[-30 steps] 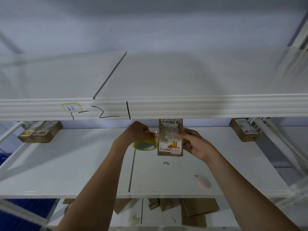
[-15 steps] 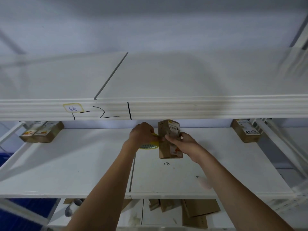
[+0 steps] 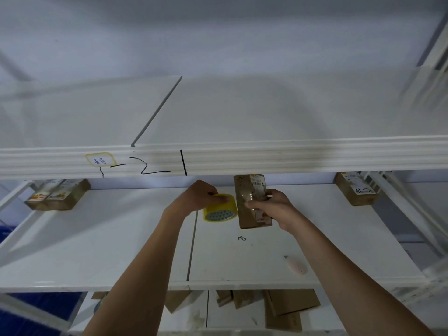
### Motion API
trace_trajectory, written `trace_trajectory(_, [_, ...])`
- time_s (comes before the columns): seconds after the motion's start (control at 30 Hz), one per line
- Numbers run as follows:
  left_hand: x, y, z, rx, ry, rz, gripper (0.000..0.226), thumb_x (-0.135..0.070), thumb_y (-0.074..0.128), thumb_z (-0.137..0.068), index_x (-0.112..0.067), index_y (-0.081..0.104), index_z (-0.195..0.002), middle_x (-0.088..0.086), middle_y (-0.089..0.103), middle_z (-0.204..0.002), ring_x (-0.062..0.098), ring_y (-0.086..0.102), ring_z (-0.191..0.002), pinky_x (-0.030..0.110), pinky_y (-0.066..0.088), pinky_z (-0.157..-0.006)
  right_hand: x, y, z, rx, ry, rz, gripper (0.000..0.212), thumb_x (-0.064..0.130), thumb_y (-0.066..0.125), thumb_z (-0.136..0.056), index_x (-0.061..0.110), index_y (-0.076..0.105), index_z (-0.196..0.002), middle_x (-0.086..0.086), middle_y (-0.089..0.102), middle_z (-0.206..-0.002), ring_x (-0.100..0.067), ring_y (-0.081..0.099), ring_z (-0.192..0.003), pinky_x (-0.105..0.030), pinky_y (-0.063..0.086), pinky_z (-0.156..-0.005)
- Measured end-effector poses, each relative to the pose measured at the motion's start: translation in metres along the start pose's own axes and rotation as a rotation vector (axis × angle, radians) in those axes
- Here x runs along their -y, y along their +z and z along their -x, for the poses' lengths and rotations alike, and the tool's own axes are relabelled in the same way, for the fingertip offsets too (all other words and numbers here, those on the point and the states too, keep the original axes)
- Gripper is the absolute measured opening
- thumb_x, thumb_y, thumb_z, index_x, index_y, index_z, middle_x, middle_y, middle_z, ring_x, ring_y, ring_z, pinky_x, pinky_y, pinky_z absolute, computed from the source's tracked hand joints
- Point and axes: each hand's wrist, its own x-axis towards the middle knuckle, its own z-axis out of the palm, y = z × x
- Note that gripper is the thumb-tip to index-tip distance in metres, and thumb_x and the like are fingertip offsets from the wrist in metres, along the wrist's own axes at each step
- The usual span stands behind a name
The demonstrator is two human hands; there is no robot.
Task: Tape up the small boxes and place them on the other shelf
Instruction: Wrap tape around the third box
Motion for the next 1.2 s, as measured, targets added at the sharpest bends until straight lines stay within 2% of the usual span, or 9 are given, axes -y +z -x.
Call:
trace_trajectory(0.23, [0.003,-0.006,-0.003,-0.062,-0.052,-0.188,0.045,-0.056,0.077,-0.078,-0.015,0.065,-0.065,-0.001,0.057,-0.066,0.014,0.058,-0.07,0.023,0.043,-0.063,-0.003,0.002,-0.003,0.009,-0.022,-0.046,0.041,0.02,0.093,-0.064,0.023,0.066,-0.094,-0.002,0.076,-0.094,-0.019,0.073,-0.09,-0.038,0.06,-0.086])
trace_trajectory(0.43, [0.009,-0.005,-0.003,-0.118,-0.097,-0.255,0.053,-0.064,0.076,-0.072,-0.019,0.056,-0.056,-0.003,0.053,-0.059,0.013,0.057,-0.064,0.025,0.043,-0.062,0.0,0.0,-0.003,0.048,-0.029,-0.11,0.046,0.014,0.091,-0.067,0.018,0.068,-0.106,-0.005,0.076,-0.094,-0.019,0.073,-0.082,-0.028,0.055,-0.063])
trace_trajectory(0.57, [0.004,-0.006,-0.003,-0.112,-0.08,-0.26,0.05,-0.064,0.076,-0.073,-0.016,0.063,-0.065,-0.001,0.059,-0.067,0.012,0.059,-0.067,0.024,0.044,-0.062,0.002,0.0,-0.006,0.126,-0.042,-0.166,0.058,0.015,0.091,-0.066,0.016,0.066,-0.118,-0.006,0.076,-0.106,-0.022,0.074,-0.097,-0.04,0.06,-0.087])
trace_trajectory(0.63, [0.0,-0.005,-0.004,-0.1,-0.069,-0.255,0.049,-0.064,0.075,-0.074,-0.016,0.066,-0.071,-0.002,0.061,-0.07,0.011,0.059,-0.068,0.024,0.045,-0.062,0.001,-0.002,-0.007,0.172,-0.049,-0.202,0.06,0.014,0.089,-0.069,0.014,0.065,-0.124,-0.008,0.076,-0.109,-0.024,0.073,-0.101,-0.038,0.058,-0.086])
trace_trajectory(0.8, [-0.014,0.0,-0.006,-0.063,-0.035,-0.14,0.047,-0.062,0.074,-0.077,-0.018,0.062,-0.064,-0.003,0.059,-0.065,0.009,0.056,-0.063,0.023,0.044,-0.06,0.003,0.002,-0.002,0.284,-0.027,-0.381,0.053,0.019,0.08,-0.081,0.007,0.064,-0.129,-0.018,0.071,-0.12,-0.034,0.068,-0.109,-0.04,0.053,-0.09])
trace_trajectory(0.97, [-0.02,0.002,-0.007,-0.047,-0.023,-0.099,0.049,-0.062,0.075,-0.077,-0.014,0.065,-0.068,-0.002,0.06,-0.067,0.009,0.058,-0.064,0.024,0.046,-0.062,0.004,0.003,0.009,0.314,0.083,-0.516,0.019,0.02,0.062,-0.095,0.01,0.072,-0.107,-0.013,0.072,-0.111,-0.025,0.067,-0.103,-0.035,0.051,-0.09])
trace_trajectory(1.07, [-0.016,0.005,-0.007,-0.1,-0.015,-0.137,0.06,-0.064,0.078,-0.071,-0.005,0.073,-0.079,0.004,0.067,-0.072,0.016,0.065,-0.071,0.03,0.052,-0.066,0.002,0.004,0.004,0.294,0.055,-0.352,0.027,0.027,0.069,-0.092,0.011,0.072,-0.114,-0.005,0.073,-0.107,-0.02,0.062,-0.108,-0.032,0.045,-0.095])
trace_trajectory(1.17, [-0.022,0.011,-0.007,-0.088,-0.009,-0.285,0.059,-0.063,0.078,-0.07,-0.006,0.074,-0.084,0.006,0.071,-0.08,0.019,0.068,-0.079,0.033,0.057,-0.074,0.001,0.014,0.002,0.226,0.026,-0.132,0.056,0.048,0.085,-0.071,0.017,0.072,-0.116,0.0,0.076,-0.108,-0.017,0.067,-0.107,-0.031,0.051,-0.095])
trace_trajectory(1.2, [-0.025,0.013,-0.007,-0.078,-0.007,-0.325,0.058,-0.063,0.079,-0.069,-0.007,0.074,-0.081,0.005,0.07,-0.078,0.019,0.068,-0.078,0.033,0.056,-0.072,0.002,0.017,0.002,0.171,0.004,-0.066,0.053,0.046,0.087,-0.069,0.019,0.073,-0.112,0.001,0.076,-0.106,-0.016,0.068,-0.103,-0.03,0.053,-0.091])
